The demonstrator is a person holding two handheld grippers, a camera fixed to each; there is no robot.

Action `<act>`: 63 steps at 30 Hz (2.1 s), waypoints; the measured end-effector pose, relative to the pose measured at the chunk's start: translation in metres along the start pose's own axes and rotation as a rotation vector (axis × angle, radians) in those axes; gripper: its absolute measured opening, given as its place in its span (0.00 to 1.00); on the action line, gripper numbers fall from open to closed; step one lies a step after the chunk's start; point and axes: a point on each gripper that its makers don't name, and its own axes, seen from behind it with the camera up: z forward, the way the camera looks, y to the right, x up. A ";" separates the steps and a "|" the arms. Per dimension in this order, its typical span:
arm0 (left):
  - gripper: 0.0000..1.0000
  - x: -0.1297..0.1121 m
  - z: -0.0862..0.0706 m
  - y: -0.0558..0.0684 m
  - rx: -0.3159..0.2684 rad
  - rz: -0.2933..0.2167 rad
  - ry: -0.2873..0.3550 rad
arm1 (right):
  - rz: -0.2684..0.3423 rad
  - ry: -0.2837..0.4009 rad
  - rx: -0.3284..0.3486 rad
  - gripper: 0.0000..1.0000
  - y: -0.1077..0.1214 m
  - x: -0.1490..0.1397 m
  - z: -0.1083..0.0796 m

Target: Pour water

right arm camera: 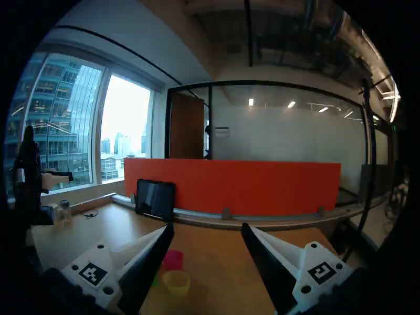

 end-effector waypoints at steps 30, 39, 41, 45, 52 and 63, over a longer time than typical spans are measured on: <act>0.97 -0.028 -0.013 0.059 -0.303 0.112 -0.080 | -0.036 -0.033 0.355 1.00 -0.078 0.012 -0.013; 0.97 -0.054 -0.021 0.077 -0.374 0.123 -0.145 | -0.054 -0.106 0.419 1.00 -0.088 -0.001 -0.018; 0.97 -0.060 -0.021 0.078 -0.382 0.127 -0.159 | -0.062 -0.115 0.424 1.00 -0.089 -0.002 -0.019; 0.97 -0.070 -0.019 0.080 -0.392 0.136 -0.183 | -0.088 -0.132 0.433 1.00 -0.091 -0.007 -0.019; 0.97 -0.089 -0.019 0.090 -0.431 0.126 -0.217 | -0.141 -0.178 0.463 1.00 -0.097 -0.025 -0.021; 0.97 -0.130 -0.015 0.098 -0.469 0.146 -0.292 | -0.189 -0.245 0.486 1.00 -0.097 -0.051 -0.013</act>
